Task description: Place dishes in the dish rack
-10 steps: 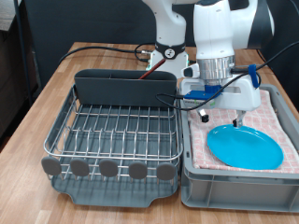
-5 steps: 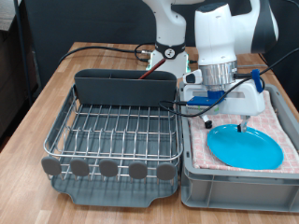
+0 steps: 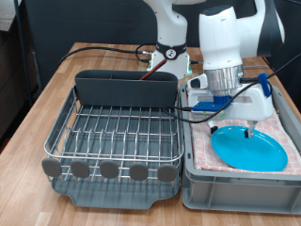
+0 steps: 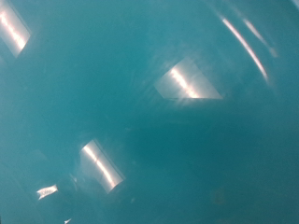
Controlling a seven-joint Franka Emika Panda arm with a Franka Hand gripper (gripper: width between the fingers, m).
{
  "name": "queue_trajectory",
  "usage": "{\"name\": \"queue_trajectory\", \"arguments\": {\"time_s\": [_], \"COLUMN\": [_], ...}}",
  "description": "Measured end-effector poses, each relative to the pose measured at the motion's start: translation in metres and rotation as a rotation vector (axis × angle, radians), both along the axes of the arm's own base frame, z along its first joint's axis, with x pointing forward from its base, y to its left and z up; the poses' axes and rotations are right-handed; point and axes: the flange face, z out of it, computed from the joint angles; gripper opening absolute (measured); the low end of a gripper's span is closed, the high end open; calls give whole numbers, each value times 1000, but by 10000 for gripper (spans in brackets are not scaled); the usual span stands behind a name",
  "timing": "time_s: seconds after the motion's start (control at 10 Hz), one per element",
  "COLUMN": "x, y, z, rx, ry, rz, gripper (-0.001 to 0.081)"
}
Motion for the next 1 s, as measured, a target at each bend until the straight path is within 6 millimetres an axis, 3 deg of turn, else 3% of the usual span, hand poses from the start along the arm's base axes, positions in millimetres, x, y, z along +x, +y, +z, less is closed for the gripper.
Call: {"name": "queue_trajectory", "arguments": {"time_s": [0.4, 0.5, 0.6, 0.8, 0.9, 1.0], "x": [6, 7, 8, 7, 6, 4], "y": [2, 3, 3, 3, -3, -5], "z": [2, 3, 3, 2, -2, -4], "rx": [-18, -19, -19, -12, -2, 12], "ry": [-6, -8, -6, 5, 29, 53], "rz": [10, 11, 11, 36, 75, 118], "gripper": [799, 598, 598, 218, 218, 70]}}
